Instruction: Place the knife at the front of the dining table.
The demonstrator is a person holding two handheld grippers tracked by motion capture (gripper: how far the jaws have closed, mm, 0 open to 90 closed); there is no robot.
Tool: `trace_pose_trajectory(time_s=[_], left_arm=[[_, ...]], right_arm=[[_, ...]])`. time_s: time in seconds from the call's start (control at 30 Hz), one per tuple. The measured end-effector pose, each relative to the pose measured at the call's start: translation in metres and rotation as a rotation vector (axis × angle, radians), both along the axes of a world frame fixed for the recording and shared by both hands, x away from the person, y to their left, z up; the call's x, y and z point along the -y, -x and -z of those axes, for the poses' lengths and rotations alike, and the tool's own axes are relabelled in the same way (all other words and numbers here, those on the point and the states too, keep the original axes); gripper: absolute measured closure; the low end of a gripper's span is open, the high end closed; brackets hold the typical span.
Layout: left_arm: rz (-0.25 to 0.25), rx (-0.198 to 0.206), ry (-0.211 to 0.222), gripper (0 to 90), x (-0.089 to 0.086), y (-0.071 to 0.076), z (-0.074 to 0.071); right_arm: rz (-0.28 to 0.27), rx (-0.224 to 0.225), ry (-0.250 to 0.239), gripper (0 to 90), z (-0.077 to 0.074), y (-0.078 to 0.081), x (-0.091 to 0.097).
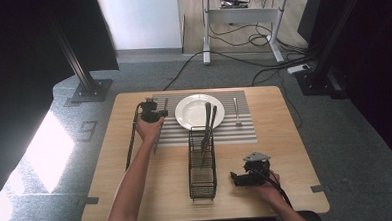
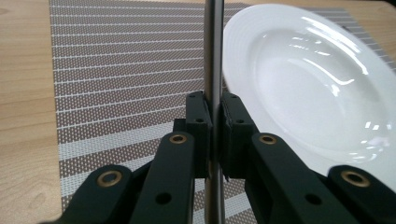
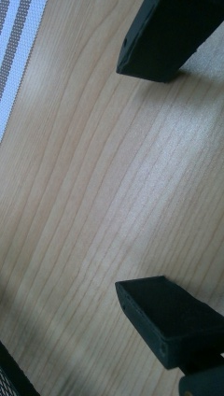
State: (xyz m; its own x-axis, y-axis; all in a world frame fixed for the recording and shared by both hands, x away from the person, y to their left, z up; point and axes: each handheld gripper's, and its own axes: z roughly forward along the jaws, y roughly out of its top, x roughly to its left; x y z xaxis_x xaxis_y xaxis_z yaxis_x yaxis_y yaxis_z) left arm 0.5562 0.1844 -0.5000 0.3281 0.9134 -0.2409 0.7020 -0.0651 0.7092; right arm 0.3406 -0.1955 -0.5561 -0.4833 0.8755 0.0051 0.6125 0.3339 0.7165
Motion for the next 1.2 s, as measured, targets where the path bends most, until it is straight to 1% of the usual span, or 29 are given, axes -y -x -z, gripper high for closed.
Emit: trace_pose_trajectory(time_s=[0.13, 0.2, 0.27, 0.43, 0.57, 0.83, 0.9, 1.07, 1.2], left_arm=[[-0.007, -0.019, -0.028, 83.4, 0.005, -0.005, 0.005], [-0.01, -0.024, -0.031, 83.4, 0.006, -0.006, 0.007], [-0.015, -0.03, -0.044, 83.4, 0.008, -0.007, 0.009], [-0.028, -0.051, -0.056, 83.4, 0.007, -0.01, 0.015], [-0.035, -0.066, -0.075, 83.3, 0.006, -0.012, 0.02], [-0.044, -0.076, -0.088, 83.2, 0.006, -0.015, 0.024], [-0.047, -0.085, -0.089, 83.2, 0.006, -0.016, 0.027], [-0.042, -0.101, -0.113, 83.1, 0.007, -0.016, 0.031], [-0.042, -0.101, -0.123, 82.9, 0.008, -0.016, 0.031]], right_arm=[[-0.002, -0.001, -0.001, 0.0, 0.0, 0.0, 0.0], [-0.003, -0.001, -0.001, 0.0, 0.0, 0.0, 0.0], [-0.003, -0.001, 0.0, 0.1, 0.0, 0.0, 0.0], [-0.004, -0.001, 0.0, 0.1, 0.0, 0.0, 0.0], [-0.005, -0.001, 0.0, 0.1, 0.0, 0.0, 0.0], [-0.005, -0.001, 0.0, 0.1, 0.0, 0.0, 0.0], [-0.005, -0.001, 0.0, 0.1, 0.0, 0.0, 0.0], [-0.005, 0.0, 0.0, 0.2, 0.0, 0.0, 0.0], [-0.007, 0.0, 0.0, 0.4, 0.0, 0.0, 0.0]])
